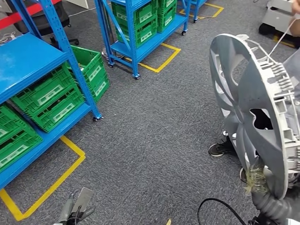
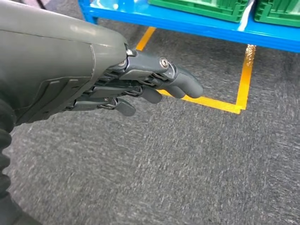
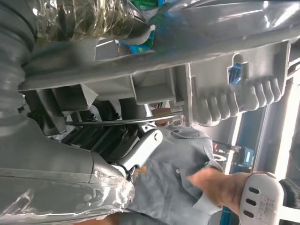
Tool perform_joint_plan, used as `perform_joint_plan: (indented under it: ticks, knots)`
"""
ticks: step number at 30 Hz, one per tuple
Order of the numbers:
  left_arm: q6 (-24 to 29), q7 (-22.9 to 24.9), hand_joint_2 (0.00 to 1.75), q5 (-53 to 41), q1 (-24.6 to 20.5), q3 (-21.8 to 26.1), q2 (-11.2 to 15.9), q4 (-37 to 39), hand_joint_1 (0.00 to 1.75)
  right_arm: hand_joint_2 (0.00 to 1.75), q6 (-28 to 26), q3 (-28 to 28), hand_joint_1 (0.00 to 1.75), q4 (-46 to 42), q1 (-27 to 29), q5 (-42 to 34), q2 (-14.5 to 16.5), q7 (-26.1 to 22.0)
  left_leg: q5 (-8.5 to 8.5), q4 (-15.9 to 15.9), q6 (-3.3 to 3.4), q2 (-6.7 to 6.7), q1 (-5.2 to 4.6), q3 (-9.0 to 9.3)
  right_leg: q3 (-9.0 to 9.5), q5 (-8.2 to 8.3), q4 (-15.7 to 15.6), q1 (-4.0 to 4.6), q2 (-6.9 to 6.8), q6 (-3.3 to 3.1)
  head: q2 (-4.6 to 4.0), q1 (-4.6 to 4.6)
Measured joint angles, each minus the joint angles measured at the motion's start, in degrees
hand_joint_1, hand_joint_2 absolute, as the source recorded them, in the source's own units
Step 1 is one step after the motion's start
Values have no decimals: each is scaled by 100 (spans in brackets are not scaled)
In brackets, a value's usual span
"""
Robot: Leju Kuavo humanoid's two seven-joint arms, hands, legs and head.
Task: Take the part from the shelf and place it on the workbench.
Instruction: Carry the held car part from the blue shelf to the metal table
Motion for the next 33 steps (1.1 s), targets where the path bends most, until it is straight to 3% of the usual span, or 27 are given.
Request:
perform_joint_plan:
  ticks: [1,3,5,6,7,9,11,14,16,18,19,20,21,22,23,25,27,29,31,33]
  knots:
    - [1,-1,175,1,-3,1,-6,0,0,175,0,0,175,0,-13,-3,-3,1,20,-33,20,73,10,8,-108,-122,198,9,-145,25,0,20]
    - [7,-1,175,1,3,3,-2,0,0,175,1,0,175,0,-44,-9,-10,-2,26,-43,45,219,-4,10,-451,-495,927,-1,-455,68,0,51]
    - [25,-3,175,-2,11,3,-2,0,0,175,1,-1,175,2,-40,-13,-15,-4,19,-39,49,373,-19,8,-712,-692,1512,-20,-547,106,0,50]
    - [33,-4,175,-3,9,3,-4,0,0,175,0,-1,175,2,-30,-14,-18,-5,15,-38,45,442,-21,10,-688,-634,1497,-26,-564,115,0,52]
    - [37,-6,175,-3,6,3,-7,0,0,175,0,-1,175,2,-23,-13,-20,-6,8,-36,35,505,-22,17,-536,-484,1244,-29,-599,115,0,52]
    - [36,-7,175,2,0,3,-14,0,0,175,0,0,175,1,-19,-8,-22,-10,-18,-27,-3,608,-38,40,-47,-174,403,-4,-823,85,0,55]
    - [34,-7,175,14,-1,3,-16,0,0,175,-1,-1,175,-2,-16,0,-21,-15,-43,-10,-56,688,-70,54,243,-76,-86,31,-989,12,0,46]
    - [34,-16,175,25,-7,3,-17,0,0,175,-1,-15,175,-8,20,-2,-22,-18,-73,4,-128,780,-75,61,239,-64,-135,37,-859,-93,0,39]
    - [34,-34,175,31,-15,2,-14,0,0,175,-1,-39,175,-18,35,-14,-22,-22,-258,219,-183,595,-50,-15,236,-36,-155,14,-744,-157,0,30]
    - [34,-44,175,36,-4,1,-9,0,0,175,-1,-68,175,-23,32,-25,-22,-32,-648,911,-210,352,-32,-312,237,-23,-161,4,-619,-195,0,14]
    - [34,-44,175,36,5,1,-7,1,0,175,0,-79,175,-23,32,-27,-22,-36,-824,1325,-213,306,-31,-503,236,-21,-160,8,-550,-205,0,10]
    - [34,-44,175,37,12,2,-5,1,0,175,1,-89,175,-23,36,-29,-22,-39,-907,1626,-211,292,-31,-651,236,-20,-159,14,-475,-209,0,8]
    - [34,-44,175,38,16,2,-3,1,0,175,0,-98,175,-23,39,-30,-22,-40,-866,1722,-203,285,-31,-712,238,-19,-156,19,-397,-210,0,8]
    - [34,-44,175,39,16,3,-1,1,0,175,1,-105,175,-23,41,-32,-22,-40,-711,1587,-189,272,-32,-667,242,-18,-151,21,-319,-211,0,8]
    - [34,-45,175,40,15,3,2,1,0,175,1,-111,175,-24,42,-33,-22,-40,-474,1250,-168,226,-32,-527,249,-18,-146,22,-241,-209,0,7]
    - [34,-46,175,43,14,3,13,1,0,175,1,-121,175,-25,38,-33,-22,-42,-89,492,-114,1,-20,-205,241,-17,-126,19,-104,-190,0,11]
    - [34,-43,175,48,12,2,20,2,0,175,1,-129,175,-33,43,-30,-22,-45,-12,131,-80,-155,-18,-65,182,2,-106,5,10,-131,0,8]
    - [34,-44,175,51,7,2,8,2,0,175,1,-139,175,-44,68,-29,-22,-45,-19,62,-50,-92,-23,-53,118,27,-108,-15,92,-54,0,2]
    - [33,-53,175,51,-3,3,-4,2,0,175,-1,-152,175,-54,94,-33,-22,-45,18,4,11,23,-9,-37,13,-69,30,-7,-90,-1,0,19]
    - [31,-60,175,64,-3,7,-1,2,0,175,-1,-168,175,-61,89,-37,-22,-48,32,-26,56,157,-10,-24,-273,-382,611,-2,-407,37,0,42]
